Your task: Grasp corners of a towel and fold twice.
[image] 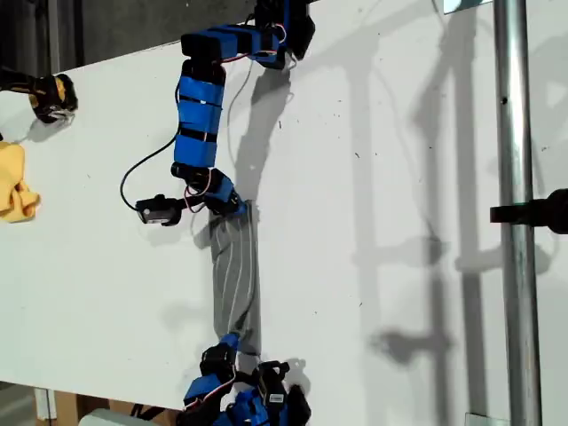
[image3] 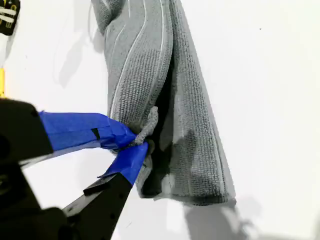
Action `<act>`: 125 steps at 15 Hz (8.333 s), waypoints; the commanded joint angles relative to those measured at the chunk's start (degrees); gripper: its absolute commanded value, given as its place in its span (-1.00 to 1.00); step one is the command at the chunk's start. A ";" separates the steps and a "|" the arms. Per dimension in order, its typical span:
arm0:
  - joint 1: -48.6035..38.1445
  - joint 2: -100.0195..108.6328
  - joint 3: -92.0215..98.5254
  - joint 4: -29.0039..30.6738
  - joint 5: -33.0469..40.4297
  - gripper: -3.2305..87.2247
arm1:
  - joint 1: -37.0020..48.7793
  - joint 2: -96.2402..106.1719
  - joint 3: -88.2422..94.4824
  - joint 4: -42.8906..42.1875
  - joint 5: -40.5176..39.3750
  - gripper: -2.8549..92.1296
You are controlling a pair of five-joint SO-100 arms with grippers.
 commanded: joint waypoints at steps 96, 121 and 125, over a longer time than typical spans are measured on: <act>21.36 43.42 32.08 -7.47 3.16 -0.85 | -3.96 4.31 1.76 -23.12 8.17 -0.90; 26.54 43.42 32.87 -9.49 3.78 -0.97 | 0.44 94.22 75.41 3.08 24.08 -0.94; 20.57 43.33 32.96 0.88 -5.89 -0.97 | -3.25 120.94 93.43 12.48 34.37 -0.94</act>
